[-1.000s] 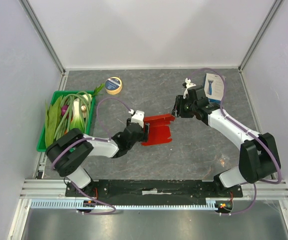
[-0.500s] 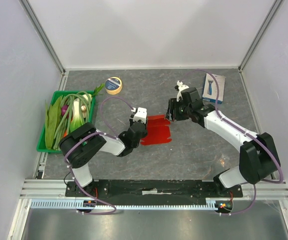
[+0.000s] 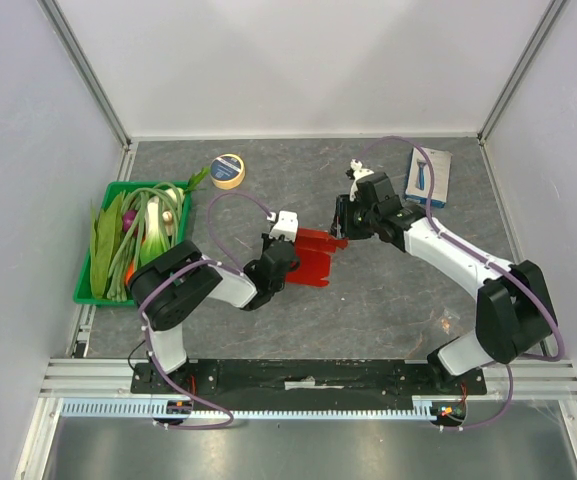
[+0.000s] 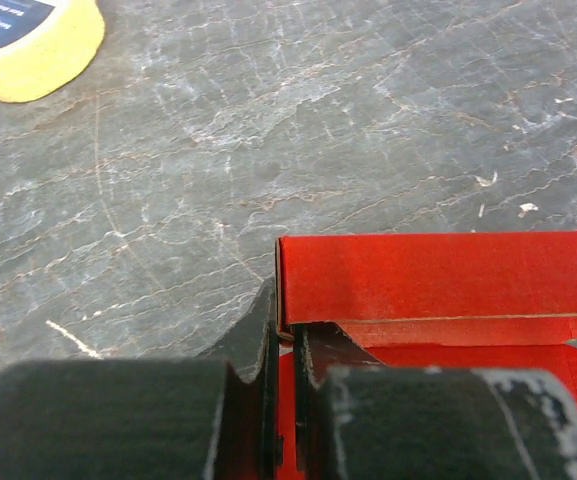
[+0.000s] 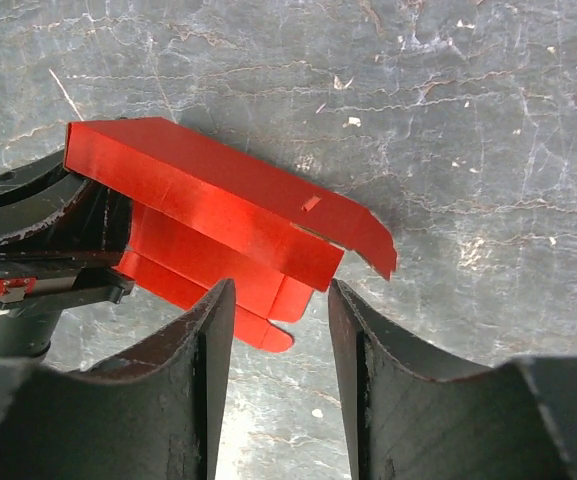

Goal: Fold the paper box

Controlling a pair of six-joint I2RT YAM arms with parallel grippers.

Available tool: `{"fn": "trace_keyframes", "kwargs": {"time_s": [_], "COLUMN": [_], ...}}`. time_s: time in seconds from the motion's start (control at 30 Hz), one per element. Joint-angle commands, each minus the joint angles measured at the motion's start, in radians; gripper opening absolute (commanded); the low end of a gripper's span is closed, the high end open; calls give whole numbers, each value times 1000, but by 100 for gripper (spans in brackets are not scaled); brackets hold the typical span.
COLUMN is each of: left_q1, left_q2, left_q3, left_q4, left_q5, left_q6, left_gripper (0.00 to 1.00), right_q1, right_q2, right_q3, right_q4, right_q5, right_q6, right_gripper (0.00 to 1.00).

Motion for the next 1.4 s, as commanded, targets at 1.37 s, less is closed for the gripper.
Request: {"fn": "trace_keyframes", "kwargs": {"time_s": [1.37], "left_q1": [-92], "left_q2": [-576], "left_q3": [-120], "left_q4": [-71], "left_q5": [-203], "left_q6": [128], "left_gripper": [2], "right_q1": [228], "right_q2": [-291], "right_q3": [74], "right_q4": [-17], "right_q5": [116], "right_q6": [201], "right_gripper": [45]}}
